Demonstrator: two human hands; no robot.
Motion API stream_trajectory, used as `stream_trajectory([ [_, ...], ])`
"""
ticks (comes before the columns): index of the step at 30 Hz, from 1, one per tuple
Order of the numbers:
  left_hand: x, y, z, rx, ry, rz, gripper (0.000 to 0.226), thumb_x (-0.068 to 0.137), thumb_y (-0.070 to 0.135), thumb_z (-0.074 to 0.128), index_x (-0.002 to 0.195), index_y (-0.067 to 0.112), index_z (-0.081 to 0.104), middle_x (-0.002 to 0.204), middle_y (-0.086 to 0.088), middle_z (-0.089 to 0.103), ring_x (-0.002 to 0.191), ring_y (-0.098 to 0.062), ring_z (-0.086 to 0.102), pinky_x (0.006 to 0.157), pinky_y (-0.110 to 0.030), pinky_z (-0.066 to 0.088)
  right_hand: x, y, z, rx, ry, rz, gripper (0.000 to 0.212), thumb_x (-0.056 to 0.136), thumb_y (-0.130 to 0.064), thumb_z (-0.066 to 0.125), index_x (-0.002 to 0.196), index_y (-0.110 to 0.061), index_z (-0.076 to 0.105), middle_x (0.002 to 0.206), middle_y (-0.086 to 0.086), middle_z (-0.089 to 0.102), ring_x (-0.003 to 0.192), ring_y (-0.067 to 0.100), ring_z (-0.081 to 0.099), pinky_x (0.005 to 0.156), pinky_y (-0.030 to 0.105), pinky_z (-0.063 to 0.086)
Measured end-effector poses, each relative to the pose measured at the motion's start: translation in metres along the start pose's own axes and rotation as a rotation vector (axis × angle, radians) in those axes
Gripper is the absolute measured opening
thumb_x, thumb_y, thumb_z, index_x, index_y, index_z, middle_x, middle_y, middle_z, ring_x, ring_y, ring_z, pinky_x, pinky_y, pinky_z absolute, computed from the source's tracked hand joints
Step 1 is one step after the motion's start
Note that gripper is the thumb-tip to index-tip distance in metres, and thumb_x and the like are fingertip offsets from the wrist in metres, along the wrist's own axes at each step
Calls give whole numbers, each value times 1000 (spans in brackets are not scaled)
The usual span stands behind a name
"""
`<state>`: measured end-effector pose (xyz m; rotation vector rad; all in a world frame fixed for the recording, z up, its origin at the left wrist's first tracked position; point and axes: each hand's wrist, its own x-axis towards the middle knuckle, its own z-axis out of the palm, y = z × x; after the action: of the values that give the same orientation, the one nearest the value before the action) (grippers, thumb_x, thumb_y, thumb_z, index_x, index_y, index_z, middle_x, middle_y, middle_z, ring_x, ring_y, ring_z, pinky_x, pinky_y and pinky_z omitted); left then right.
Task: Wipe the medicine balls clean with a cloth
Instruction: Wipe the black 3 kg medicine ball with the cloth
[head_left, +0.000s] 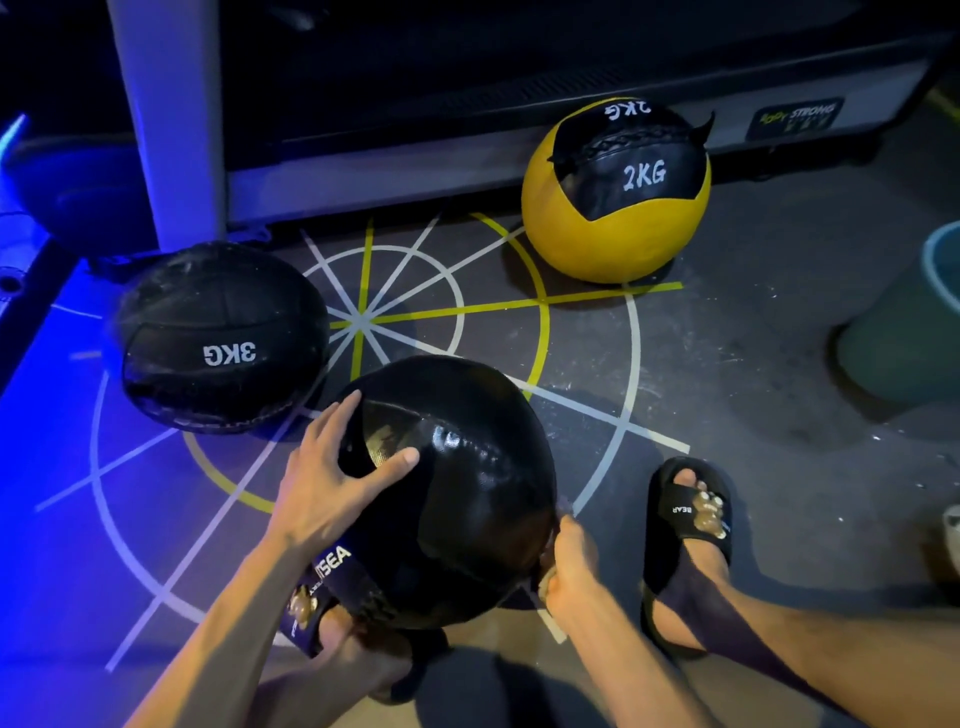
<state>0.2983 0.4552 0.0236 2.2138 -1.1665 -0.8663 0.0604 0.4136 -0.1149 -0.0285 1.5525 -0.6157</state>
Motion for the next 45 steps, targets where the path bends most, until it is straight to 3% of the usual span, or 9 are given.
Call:
stream_trajectory([
  [3, -10, 13, 9, -24, -4, 13, 122, 52, 100, 57, 157, 48, 23, 164, 8, 28, 149, -22, 32, 119, -52, 32, 12, -23, -22, -102, 8, -269, 25, 94, -49, 59, 111, -38, 74, 130, 2, 68, 120, 27, 62, 107, 54, 47],
  [8, -33, 28, 35, -268, -8, -31, 110, 55, 93, 62, 153, 53, 29, 150, 25, 36, 142, -9, 35, 113, -38, 33, -54, -111, -58, -602, 167, -681, 22, 103, -44, 49, 103, -30, 66, 101, 3, 63, 99, 24, 57, 91, 38, 45],
  [14, -52, 21, 77, -655, -190, -241, 37, 100, 52, 55, 135, 41, 50, 126, 21, 58, 120, -15, 55, 97, -39, 43, -77, -120, -68, -961, 243, -974, 27, 103, -31, 49, 126, -26, 63, 108, 7, 72, 105, 35, 65, 83, 41, 48],
  [19, -50, 18, 67, -489, -75, -106, 99, 73, 87, 61, 153, 35, 36, 155, 11, 39, 143, -9, 36, 119, -38, 31, -88, -68, -68, -954, 226, -1248, 38, 101, -22, 57, 138, -24, 60, 123, 0, 70, 114, 21, 63, 89, 30, 47],
  [27, -65, 16, 89, -25, 8, 53, 120, 57, 102, 44, 160, 49, 14, 169, 17, -2, 158, -18, -11, 127, -53, 4, -82, -41, -70, -994, -122, -1515, 40, 95, -14, 63, 134, -23, 64, 134, -17, 61, 124, -3, 53, 107, 12, 36],
  [32, -66, -8, 87, -81, 65, 82, 109, 60, 99, 51, 154, 57, 15, 170, 18, 1, 157, -12, -8, 127, -54, 5, -61, -72, -80, -681, 161, -1050, 37, 98, -12, 59, 129, -30, 66, 96, -5, 69, 86, 9, 61, 78, 25, 40],
  [37, -70, -10, 91, -95, 66, 87, 101, 61, 97, 52, 148, 65, 11, 169, 22, -1, 156, -7, -13, 127, -56, 4, -51, -55, -48, -707, 188, -848, 35, 102, -11, 49, 132, -17, 65, 118, 15, 71, 111, 38, 63, 92, 40, 47],
  [41, -69, -10, 92, -82, 77, 96, 100, 62, 96, 52, 148, 66, 9, 167, 26, -2, 155, -7, -15, 127, -57, 4, -73, -52, -5, -634, 182, -1158, 41, 97, 1, 55, 130, -20, 69, 129, 2, 69, 120, 16, 61, 109, 35, 44],
  [45, -66, -18, 95, -56, 111, 137, 102, 65, 98, 49, 153, 60, 15, 170, 18, 5, 157, -10, -10, 127, -59, 7, -91, -18, 10, -1027, -290, -1622, 47, 89, 7, 60, 131, -11, 67, 141, 2, 61, 138, 12, 47, 122, 30, 29],
])
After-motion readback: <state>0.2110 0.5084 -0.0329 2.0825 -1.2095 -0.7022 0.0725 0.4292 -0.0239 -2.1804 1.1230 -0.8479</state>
